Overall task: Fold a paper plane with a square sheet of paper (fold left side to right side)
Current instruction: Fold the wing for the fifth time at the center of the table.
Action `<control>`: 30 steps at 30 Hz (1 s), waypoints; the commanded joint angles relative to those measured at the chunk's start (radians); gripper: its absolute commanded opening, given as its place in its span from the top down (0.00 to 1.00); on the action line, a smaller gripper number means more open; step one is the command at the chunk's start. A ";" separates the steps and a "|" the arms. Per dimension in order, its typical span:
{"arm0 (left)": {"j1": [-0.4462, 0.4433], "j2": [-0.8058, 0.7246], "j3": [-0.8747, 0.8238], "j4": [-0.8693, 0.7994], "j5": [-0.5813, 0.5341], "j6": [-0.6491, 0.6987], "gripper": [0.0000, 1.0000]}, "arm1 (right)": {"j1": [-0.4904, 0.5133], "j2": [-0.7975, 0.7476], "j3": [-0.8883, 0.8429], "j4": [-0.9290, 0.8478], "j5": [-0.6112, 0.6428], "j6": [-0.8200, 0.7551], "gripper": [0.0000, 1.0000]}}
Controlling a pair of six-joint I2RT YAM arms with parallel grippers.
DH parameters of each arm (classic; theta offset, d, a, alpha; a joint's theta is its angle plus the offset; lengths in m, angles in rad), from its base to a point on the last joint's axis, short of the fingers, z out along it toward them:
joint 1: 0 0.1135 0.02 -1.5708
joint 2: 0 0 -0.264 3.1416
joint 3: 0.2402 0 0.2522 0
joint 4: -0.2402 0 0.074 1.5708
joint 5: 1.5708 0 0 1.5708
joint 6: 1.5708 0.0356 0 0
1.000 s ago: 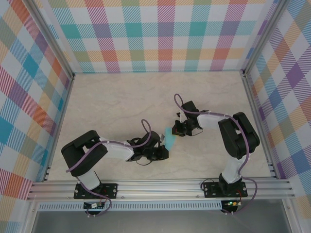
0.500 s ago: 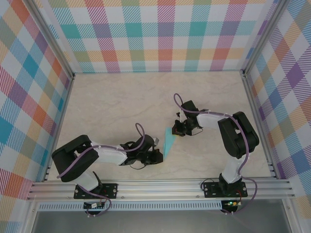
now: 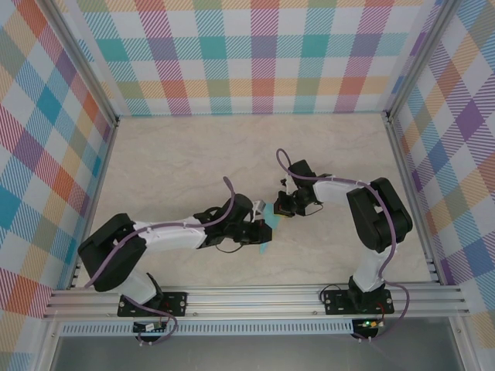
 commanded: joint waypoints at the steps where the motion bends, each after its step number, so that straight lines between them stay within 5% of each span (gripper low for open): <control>1: 0.005 0.087 0.030 0.008 0.040 0.038 0.92 | -0.004 0.061 -0.022 -0.078 0.128 -0.018 0.98; 8: 0.006 0.167 -0.004 0.054 0.010 0.012 0.94 | -0.004 0.057 -0.022 -0.086 0.135 -0.020 0.98; 22: -0.016 0.088 -0.209 0.144 0.012 -0.073 0.94 | -0.004 0.054 -0.016 -0.083 0.128 -0.030 0.97; 30: -0.012 -0.111 -0.211 -0.017 -0.048 -0.007 0.94 | -0.007 -0.037 0.113 -0.128 0.128 -0.074 0.70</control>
